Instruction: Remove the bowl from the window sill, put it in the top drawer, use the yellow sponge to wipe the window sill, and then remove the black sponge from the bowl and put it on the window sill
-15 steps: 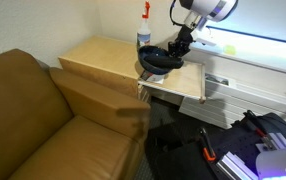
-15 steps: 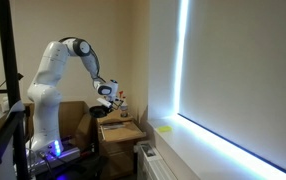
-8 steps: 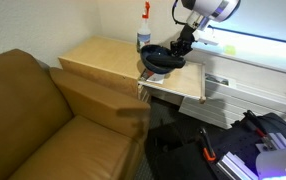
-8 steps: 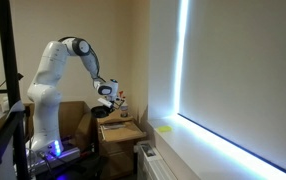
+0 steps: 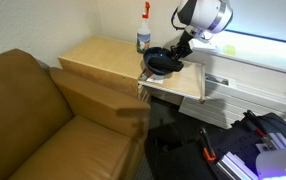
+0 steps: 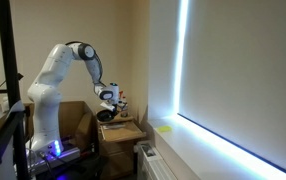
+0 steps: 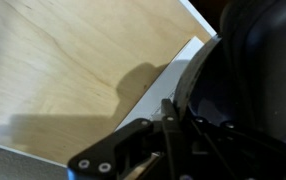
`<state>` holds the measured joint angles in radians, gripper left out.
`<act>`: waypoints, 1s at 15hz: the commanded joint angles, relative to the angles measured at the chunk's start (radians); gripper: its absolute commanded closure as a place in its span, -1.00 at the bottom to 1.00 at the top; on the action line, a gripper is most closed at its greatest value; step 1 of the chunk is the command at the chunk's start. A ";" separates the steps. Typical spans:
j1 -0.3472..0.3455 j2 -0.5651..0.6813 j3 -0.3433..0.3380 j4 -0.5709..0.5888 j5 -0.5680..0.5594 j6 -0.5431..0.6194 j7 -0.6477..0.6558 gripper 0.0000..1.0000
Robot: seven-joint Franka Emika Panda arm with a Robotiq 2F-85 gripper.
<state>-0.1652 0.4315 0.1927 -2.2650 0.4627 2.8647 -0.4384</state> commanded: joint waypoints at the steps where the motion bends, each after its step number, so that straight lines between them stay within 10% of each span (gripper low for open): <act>1: -0.033 0.004 0.030 0.002 -0.039 -0.005 0.038 0.84; 15: 0.031 0.075 -0.003 -0.130 -0.439 0.231 0.081 0.96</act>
<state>-0.1493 0.5426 0.2048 -2.3667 0.0859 3.0177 -0.3925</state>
